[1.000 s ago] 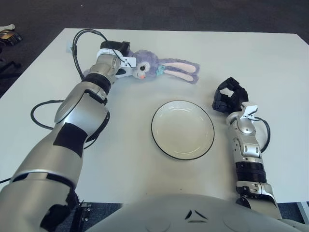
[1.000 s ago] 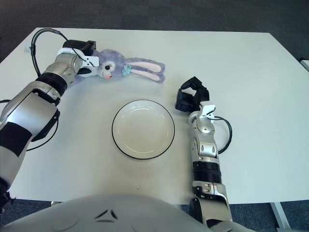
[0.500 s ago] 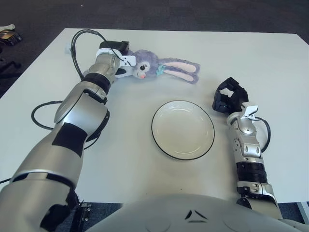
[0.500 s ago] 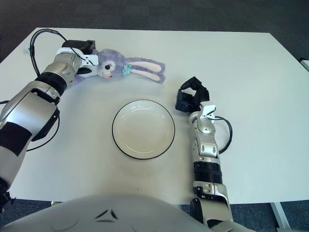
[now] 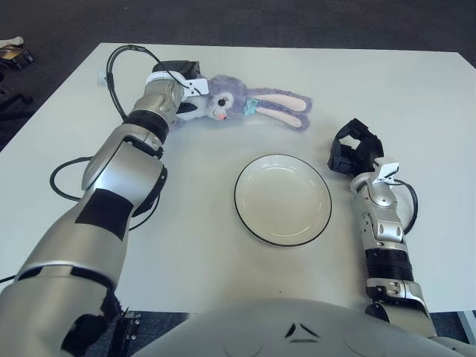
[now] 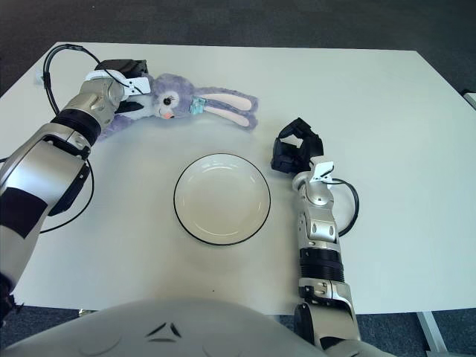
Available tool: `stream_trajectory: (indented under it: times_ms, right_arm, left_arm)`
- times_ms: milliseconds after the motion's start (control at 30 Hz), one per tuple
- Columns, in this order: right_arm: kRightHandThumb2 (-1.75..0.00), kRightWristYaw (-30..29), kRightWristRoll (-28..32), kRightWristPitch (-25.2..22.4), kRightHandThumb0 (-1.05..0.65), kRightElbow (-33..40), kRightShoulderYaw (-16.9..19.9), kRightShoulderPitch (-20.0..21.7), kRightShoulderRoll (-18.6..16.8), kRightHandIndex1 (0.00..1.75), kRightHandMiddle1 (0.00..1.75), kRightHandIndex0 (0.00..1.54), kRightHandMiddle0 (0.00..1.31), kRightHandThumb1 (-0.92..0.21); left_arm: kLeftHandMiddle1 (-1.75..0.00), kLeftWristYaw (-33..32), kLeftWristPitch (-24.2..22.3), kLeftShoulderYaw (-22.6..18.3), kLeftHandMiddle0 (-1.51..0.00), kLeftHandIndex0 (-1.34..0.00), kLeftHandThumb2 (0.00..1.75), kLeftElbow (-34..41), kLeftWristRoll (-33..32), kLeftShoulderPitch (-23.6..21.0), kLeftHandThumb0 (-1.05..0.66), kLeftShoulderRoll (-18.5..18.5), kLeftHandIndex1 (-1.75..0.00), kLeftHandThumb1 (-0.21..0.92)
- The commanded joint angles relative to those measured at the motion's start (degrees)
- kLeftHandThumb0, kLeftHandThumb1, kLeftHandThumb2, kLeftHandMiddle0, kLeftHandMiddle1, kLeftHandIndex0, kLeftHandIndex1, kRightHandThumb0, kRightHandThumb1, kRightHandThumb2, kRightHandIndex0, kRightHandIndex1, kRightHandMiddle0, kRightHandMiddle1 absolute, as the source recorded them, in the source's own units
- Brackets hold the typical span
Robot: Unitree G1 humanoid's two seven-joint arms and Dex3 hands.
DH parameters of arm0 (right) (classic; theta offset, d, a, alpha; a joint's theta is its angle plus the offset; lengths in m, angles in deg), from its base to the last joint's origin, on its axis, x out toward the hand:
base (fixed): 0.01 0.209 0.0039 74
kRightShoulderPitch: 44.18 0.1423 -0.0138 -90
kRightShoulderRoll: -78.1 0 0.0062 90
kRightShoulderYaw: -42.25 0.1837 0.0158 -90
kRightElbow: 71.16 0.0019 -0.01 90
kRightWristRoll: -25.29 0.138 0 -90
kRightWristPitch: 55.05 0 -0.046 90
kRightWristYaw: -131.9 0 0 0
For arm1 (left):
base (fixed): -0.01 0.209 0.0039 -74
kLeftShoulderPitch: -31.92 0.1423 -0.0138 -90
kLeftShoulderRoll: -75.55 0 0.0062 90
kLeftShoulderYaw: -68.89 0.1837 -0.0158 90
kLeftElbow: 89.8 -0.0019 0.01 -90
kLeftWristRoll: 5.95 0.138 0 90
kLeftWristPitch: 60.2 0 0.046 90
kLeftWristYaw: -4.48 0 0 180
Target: Put the doll into the plate.
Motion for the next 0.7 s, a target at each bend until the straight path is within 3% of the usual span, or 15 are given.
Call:
stream_trajectory:
  times_ms: [0, 667]
  right_arm:
    - [-1.40, 0.4, 0.5, -2.3, -0.51, -3.4, 0.1, -2.2, -0.2, 1.75, 1.75, 1.35, 0.66, -0.26]
    - [-1.43, 0.8, 0.2, -1.7, -0.52, -5.1, 0.1, -1.5, 0.5, 1.75, 1.75, 1.33, 0.69, -0.23]
  left_arm:
    - [-1.40, 2.0, 0.9, -0.4, -1.05, -0.79, 1.73, -0.3, -1.2, 1.5, 0.00, -1.1, -1.75, -0.17]
    - [-1.56, 2.2, 4.8, -1.3, -0.98, -0.74, 1.75, 2.4, -2.3, 0.9, 0.00, 1.6, -1.75, -0.13]
